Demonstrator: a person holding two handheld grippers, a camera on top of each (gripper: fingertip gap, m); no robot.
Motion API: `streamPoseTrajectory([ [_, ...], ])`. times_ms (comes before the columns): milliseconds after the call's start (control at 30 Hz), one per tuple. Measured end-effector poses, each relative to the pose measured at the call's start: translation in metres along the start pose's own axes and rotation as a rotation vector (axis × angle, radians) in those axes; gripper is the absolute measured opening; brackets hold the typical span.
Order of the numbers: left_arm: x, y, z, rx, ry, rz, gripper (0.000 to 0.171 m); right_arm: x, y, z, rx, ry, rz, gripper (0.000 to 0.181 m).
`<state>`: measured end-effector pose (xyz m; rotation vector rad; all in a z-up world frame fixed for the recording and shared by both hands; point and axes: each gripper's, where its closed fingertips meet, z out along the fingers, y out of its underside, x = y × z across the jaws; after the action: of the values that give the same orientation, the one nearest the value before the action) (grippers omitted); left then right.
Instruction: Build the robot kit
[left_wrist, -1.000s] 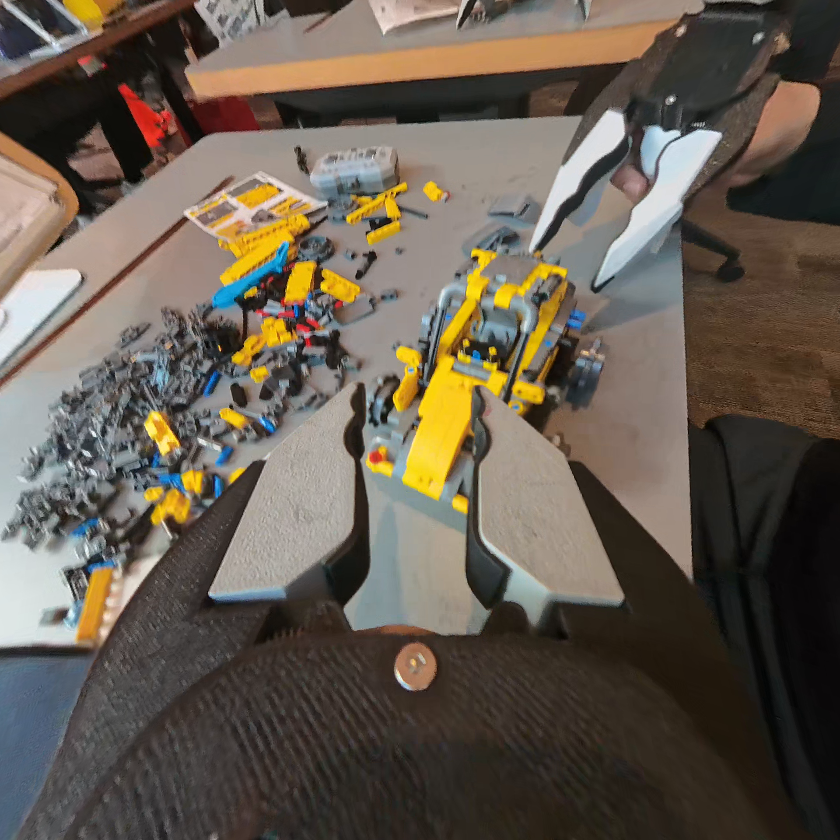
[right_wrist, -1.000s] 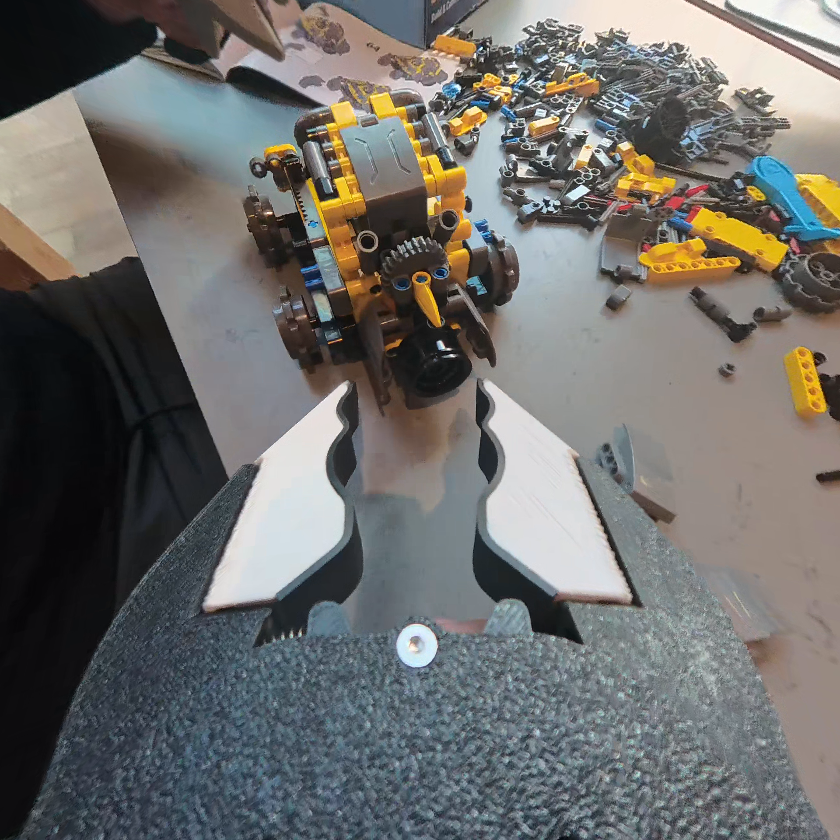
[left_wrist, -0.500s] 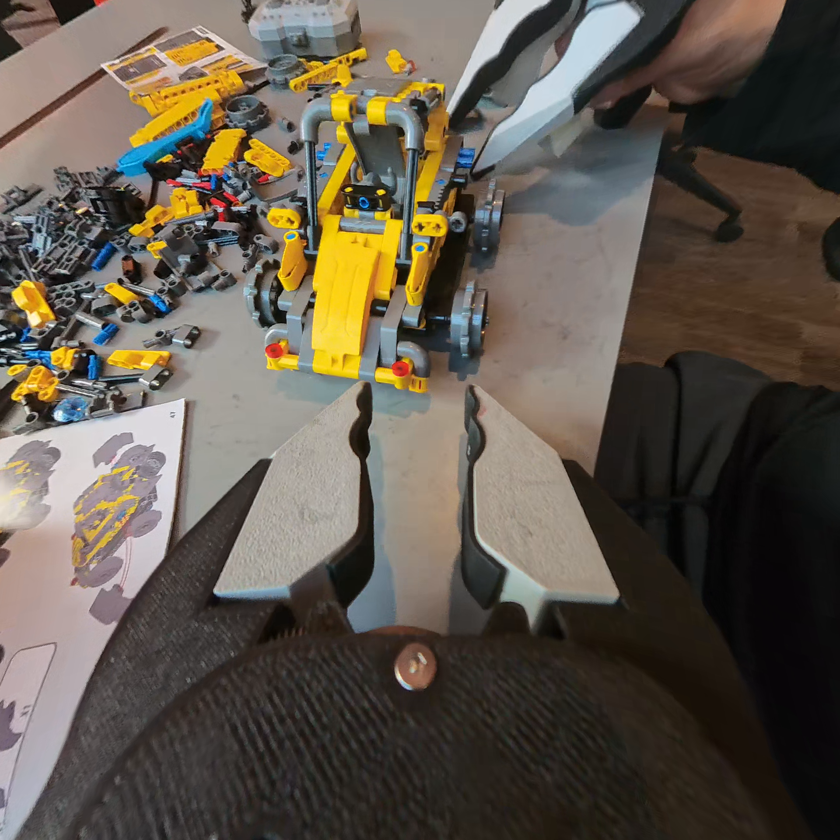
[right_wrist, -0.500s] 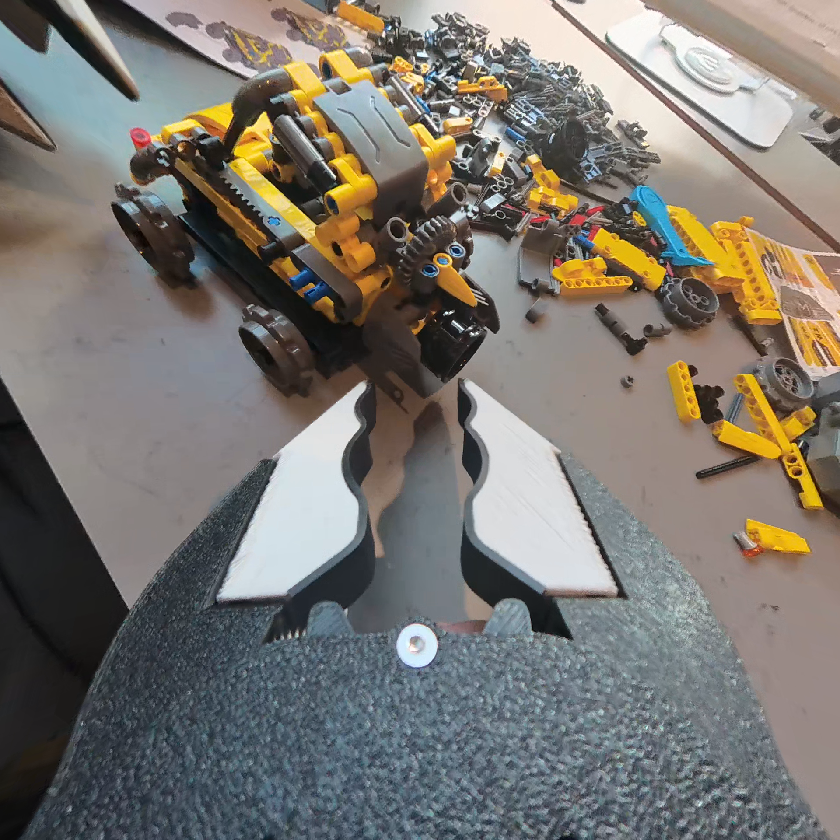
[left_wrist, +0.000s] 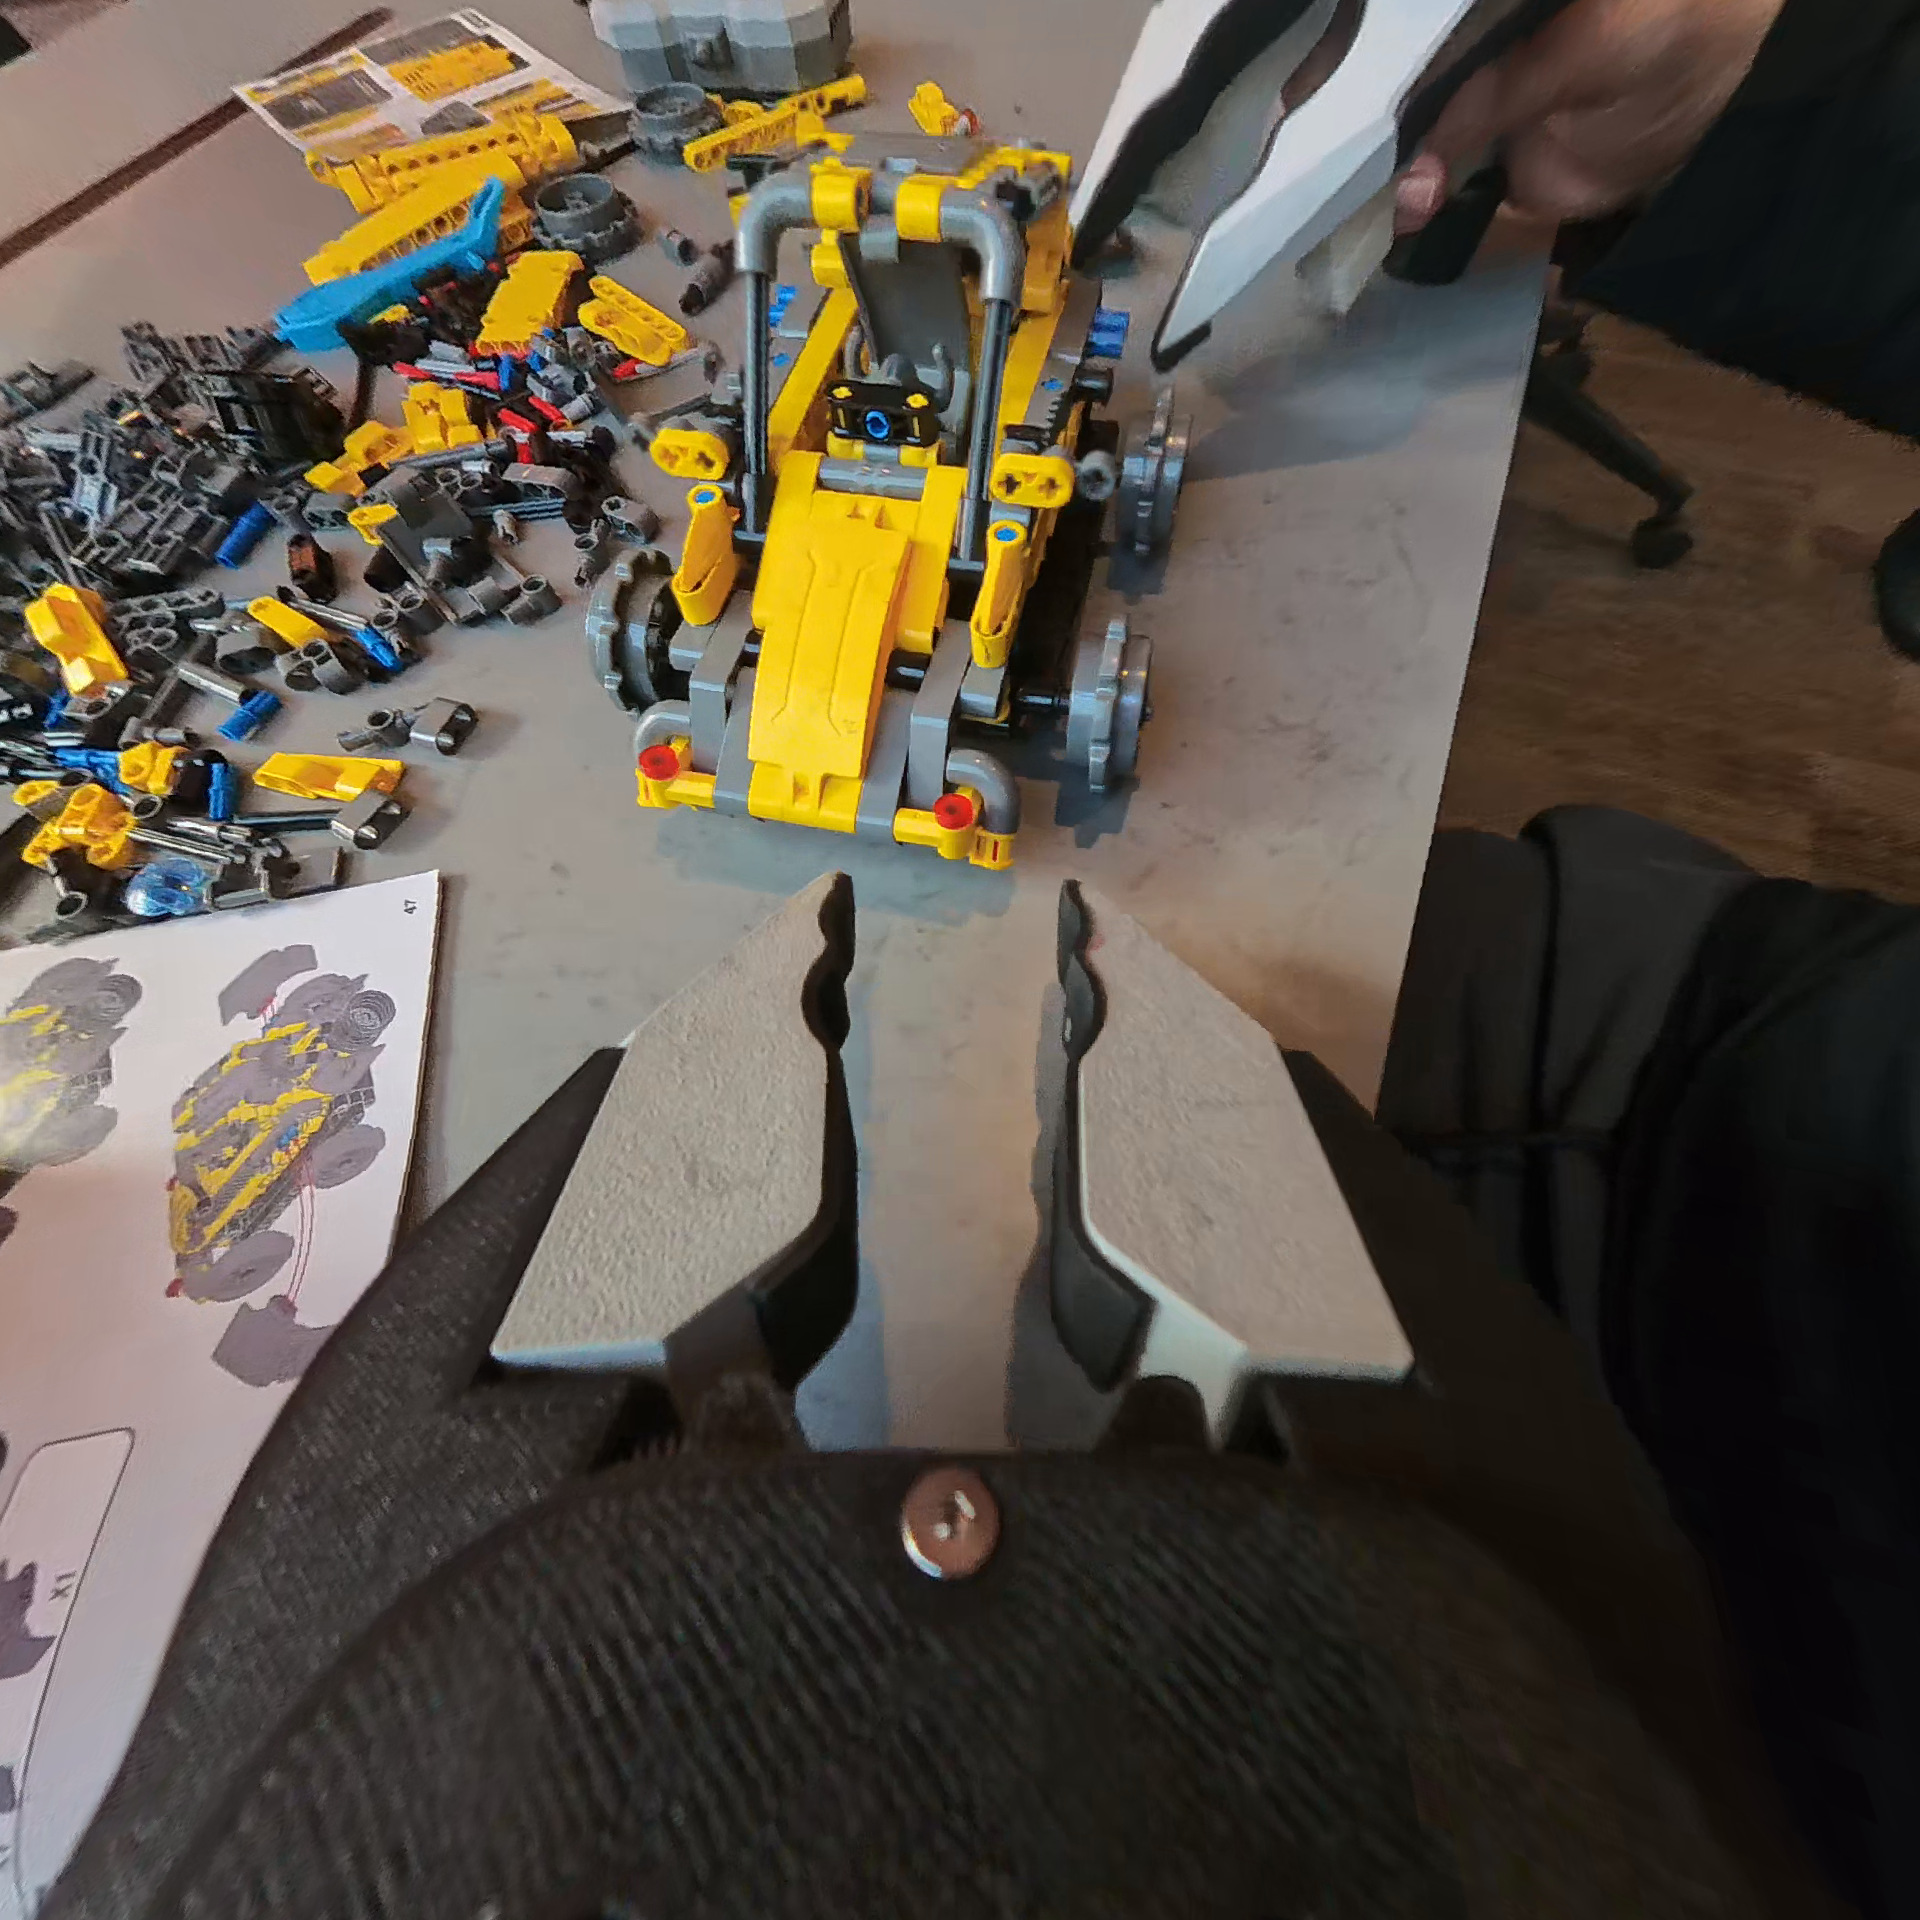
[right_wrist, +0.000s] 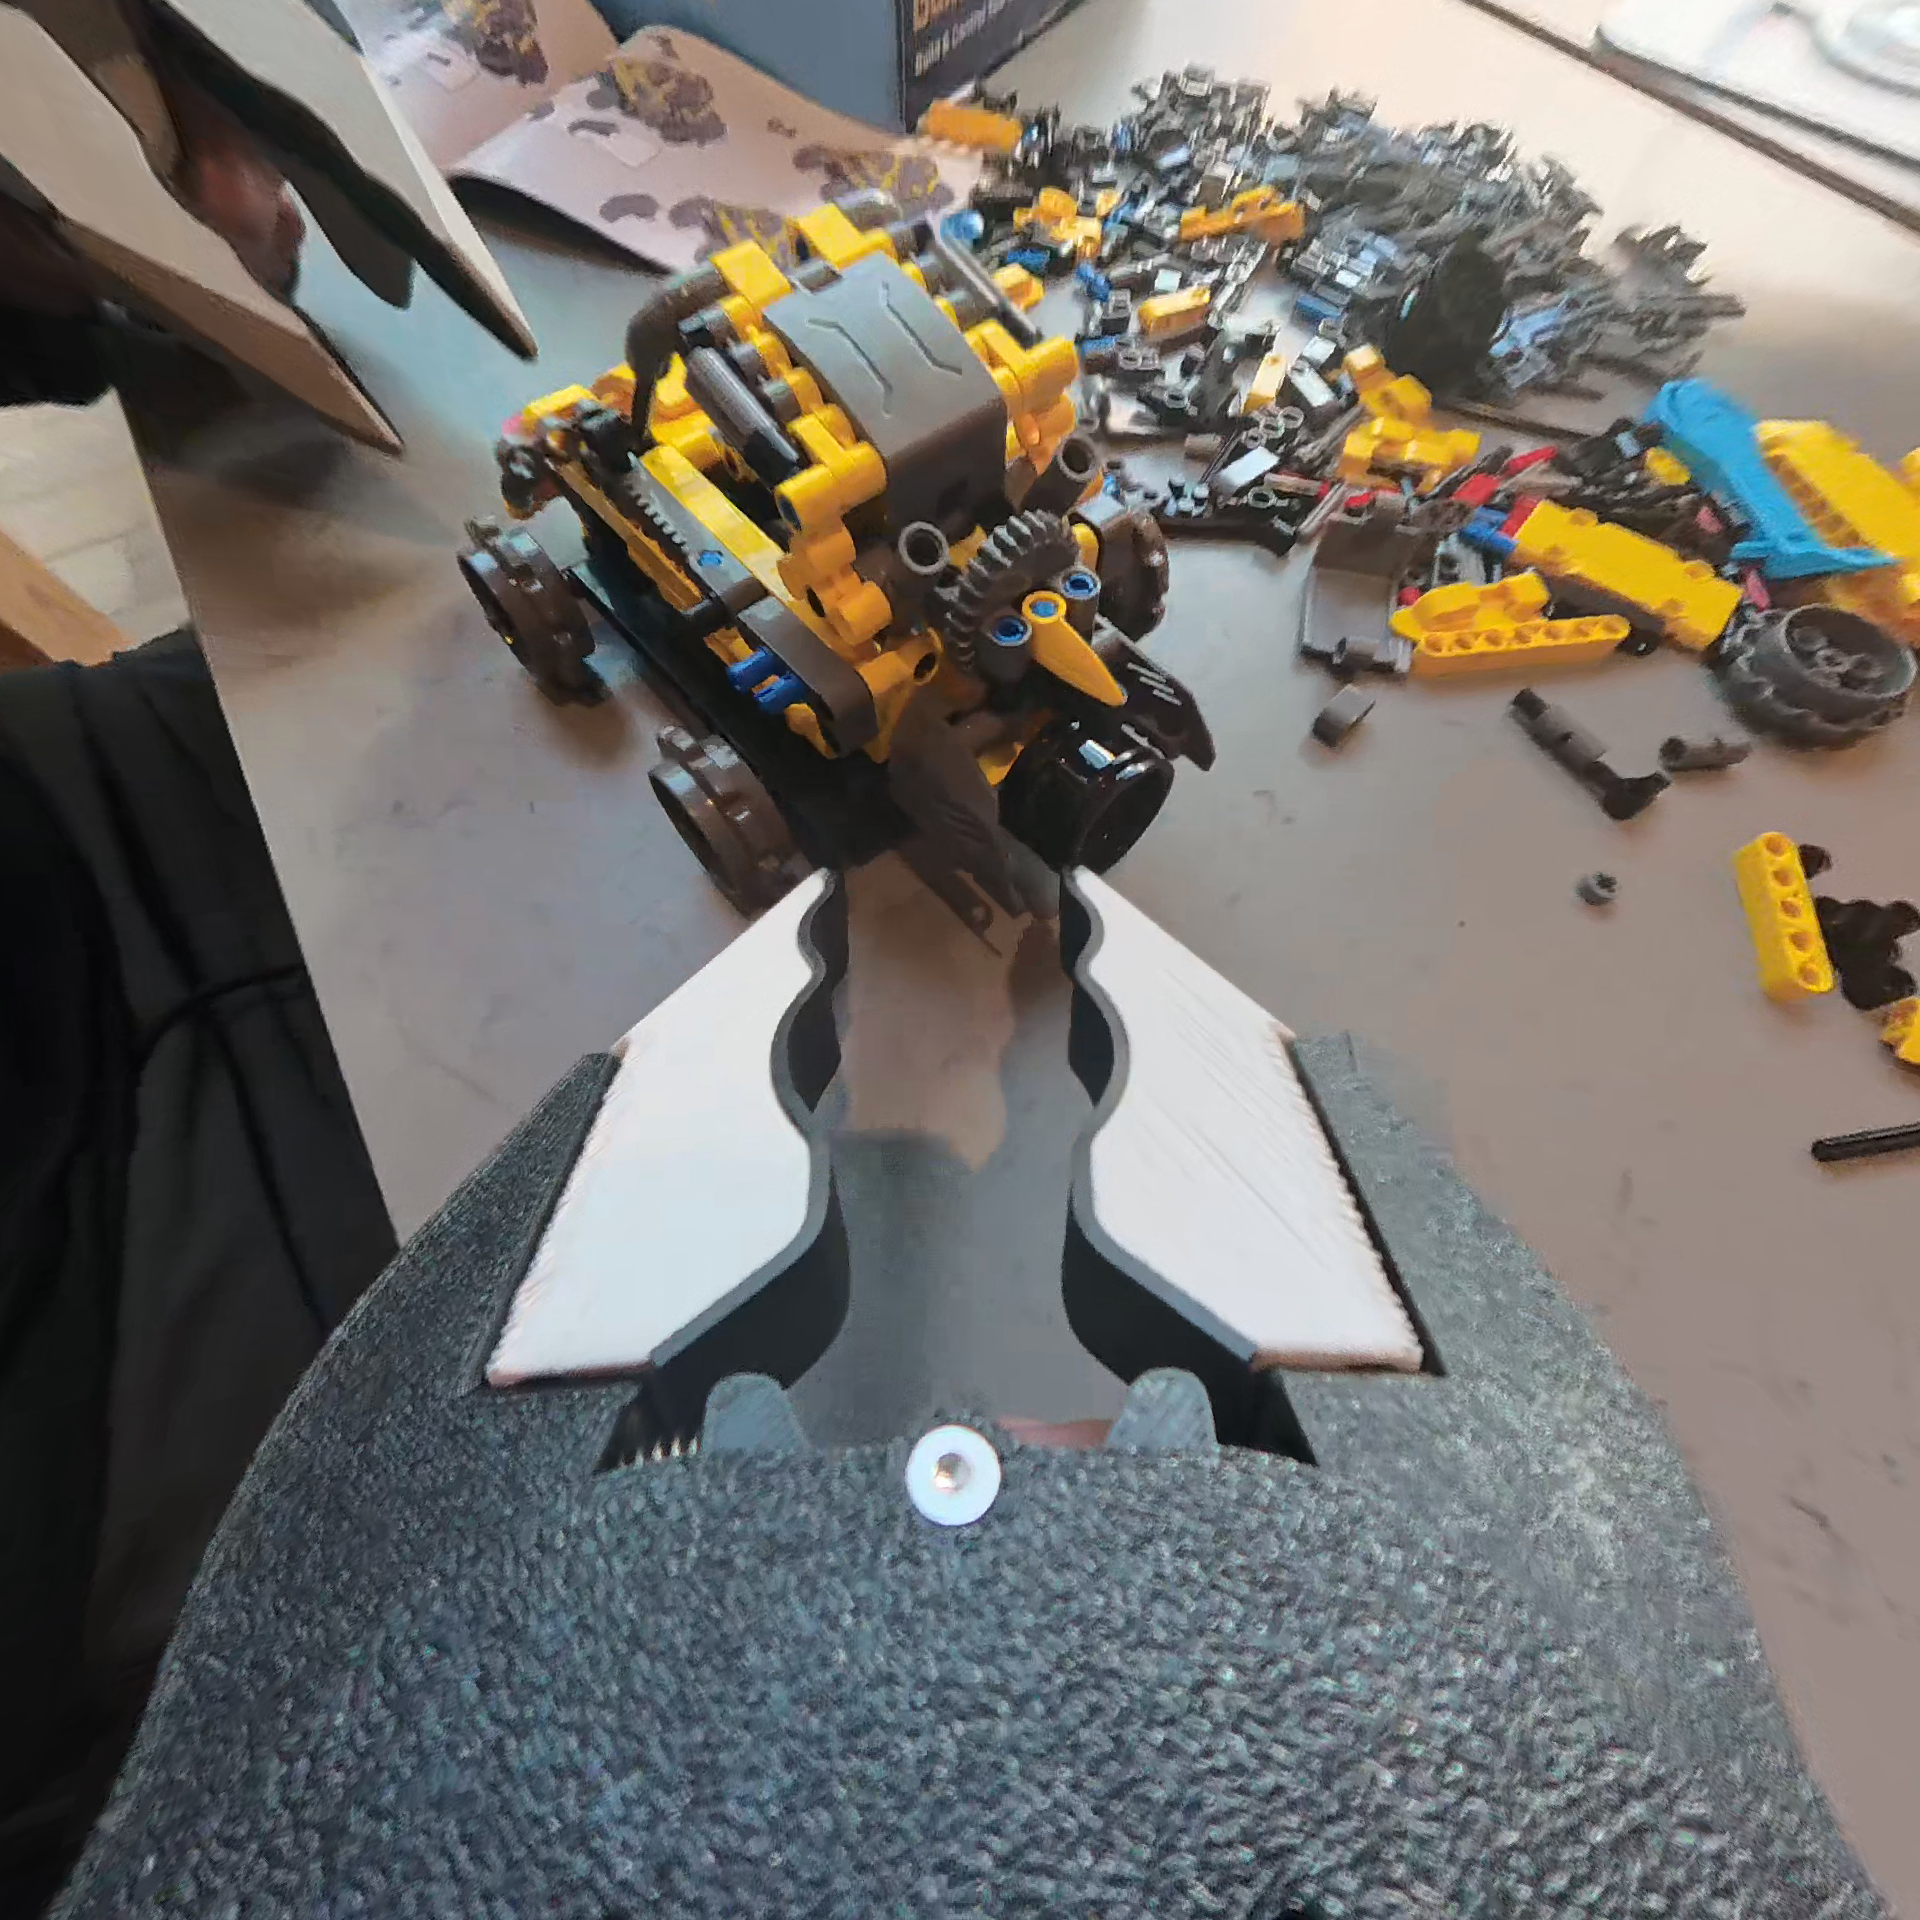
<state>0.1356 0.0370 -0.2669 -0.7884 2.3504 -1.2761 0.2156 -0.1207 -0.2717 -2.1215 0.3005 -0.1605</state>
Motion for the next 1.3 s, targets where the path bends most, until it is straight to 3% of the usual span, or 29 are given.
streamPoseTrajectory([
  [100, -0.016, -0.005, -0.008, 0.057, -0.054, -0.007, 0.038, 0.003, 0.005, 0.008, -0.052, 0.015, -0.03, 0.037],
  [233, -0.021, -0.021, -0.03, 0.227, -0.126, 0.053, 0.021, -0.004, -0.001, 0.019, -0.054, 0.016, -0.099, 0.036],
  [433, -0.024, -0.014, -0.027, 0.182, -0.07, -0.01, 0.039, -0.023, -0.014, 0.025, 0.001, -0.015, -0.204, 0.031],
  [567, -0.024, -0.017, -0.031, 0.211, -0.078, 0.003, 0.039, 0.014, -0.043, -0.019, 0.292, 0.213, -0.164, 0.028],
  [667, -0.023, -0.018, -0.032, 0.219, -0.084, 0.015, 0.037, 0.06, -0.048, -0.071, 0.469, 0.455, -0.051, 0.008],
  [767, -0.02, -0.017, -0.031, 0.212, -0.086, 0.038, 0.037, 0.079, -0.043, -0.085, 0.531, 0.472, 0.091, 0.02],
  [967, -0.01, -0.02, -0.034, 0.234, -0.093, 0.068, 0.036, 0.073, -0.04, -0.07, 0.43, 0.495, 0.005, 0.024],
  [1033, -0.009, -0.015, -0.032, 0.2, -0.109, 0.038, 0.034, 0.074, -0.014, -0.057, 0.209, 0.482, -0.063, 0.024],
  [1100, -0.006, -0.013, -0.032, 0.185, -0.123, 0.046, 0.036, 0.083, 0.017, -0.057, 0.018, 0.501, -0.068, 0.041],
  [1233, -0.002, -0.015, -0.032, 0.194, -0.14, 0.106, 0.031, 0.077, 0.022, -0.061, 0.056, 0.382, 0.068, 0.039],
  [1300, 0.0, -0.015, -0.03, 0.194, -0.117, 0.105, 0.031, 0.08, 0.03, -0.057, 0.005, 0.357, 0.095, 0.04],
])
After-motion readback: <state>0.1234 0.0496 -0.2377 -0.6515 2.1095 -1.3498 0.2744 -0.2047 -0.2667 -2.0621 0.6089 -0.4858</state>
